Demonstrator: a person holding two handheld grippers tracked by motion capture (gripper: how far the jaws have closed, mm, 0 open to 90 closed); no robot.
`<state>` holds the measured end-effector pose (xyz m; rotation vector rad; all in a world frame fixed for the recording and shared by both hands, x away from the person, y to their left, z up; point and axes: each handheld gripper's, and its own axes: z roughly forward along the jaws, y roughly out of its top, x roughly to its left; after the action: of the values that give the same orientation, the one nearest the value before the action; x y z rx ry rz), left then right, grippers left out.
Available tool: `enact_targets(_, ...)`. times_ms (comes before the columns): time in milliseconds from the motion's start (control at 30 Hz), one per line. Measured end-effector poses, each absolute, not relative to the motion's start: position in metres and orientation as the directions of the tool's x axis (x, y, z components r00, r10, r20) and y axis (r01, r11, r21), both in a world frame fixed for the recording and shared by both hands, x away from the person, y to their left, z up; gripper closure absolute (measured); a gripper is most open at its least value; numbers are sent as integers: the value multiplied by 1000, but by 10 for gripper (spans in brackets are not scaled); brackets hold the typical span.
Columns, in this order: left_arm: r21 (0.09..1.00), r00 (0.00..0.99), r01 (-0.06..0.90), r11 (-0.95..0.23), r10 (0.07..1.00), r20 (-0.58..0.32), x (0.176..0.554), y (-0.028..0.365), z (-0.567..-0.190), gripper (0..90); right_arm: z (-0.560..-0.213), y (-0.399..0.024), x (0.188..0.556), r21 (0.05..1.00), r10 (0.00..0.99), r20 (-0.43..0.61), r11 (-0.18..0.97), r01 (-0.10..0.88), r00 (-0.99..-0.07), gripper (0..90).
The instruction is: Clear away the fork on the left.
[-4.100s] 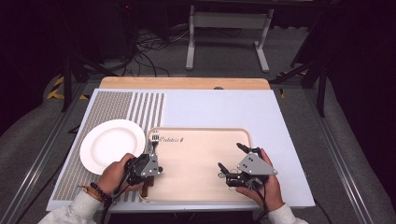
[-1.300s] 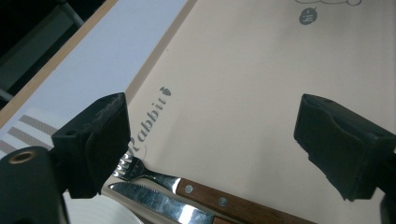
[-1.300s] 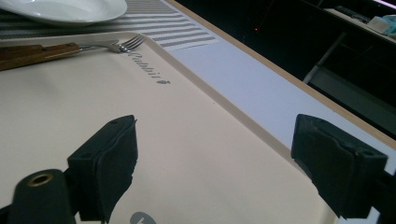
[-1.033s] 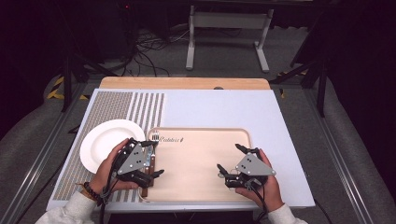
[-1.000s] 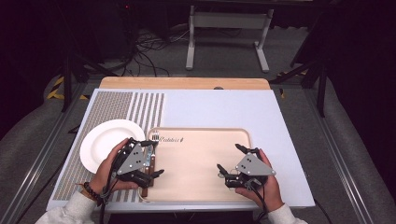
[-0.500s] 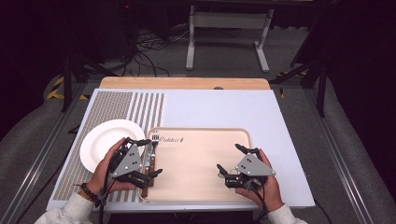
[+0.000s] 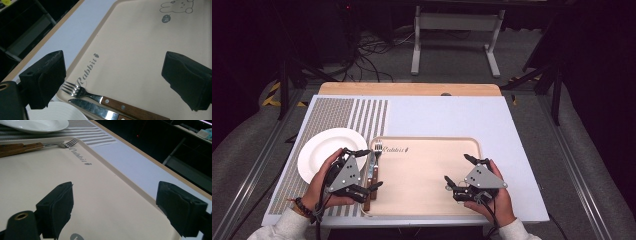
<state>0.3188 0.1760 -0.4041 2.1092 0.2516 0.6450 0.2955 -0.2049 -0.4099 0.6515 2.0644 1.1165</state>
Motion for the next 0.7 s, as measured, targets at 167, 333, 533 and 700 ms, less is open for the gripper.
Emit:
enact_targets(167,806,841,-60,-588,406,358,316,180,-404,67,-410,-205,295,858,696,-334,504,102,-635,155)
enact_targets(333,805,834,-62,-591,412,367,313,183,-405,70,-410,-205,295,858,696,-334,504,102,-635,155)
enact_targets(533,806,832,-66,-588,414,370,311,187,-404,72,-410,-204,295,857,695,-335,506,102,-636,155)
enact_targets(700,808,828,-65,-586,420,372,308,189,-405,72,-410,-204,295,856,695,-335,506,101,-636,155)
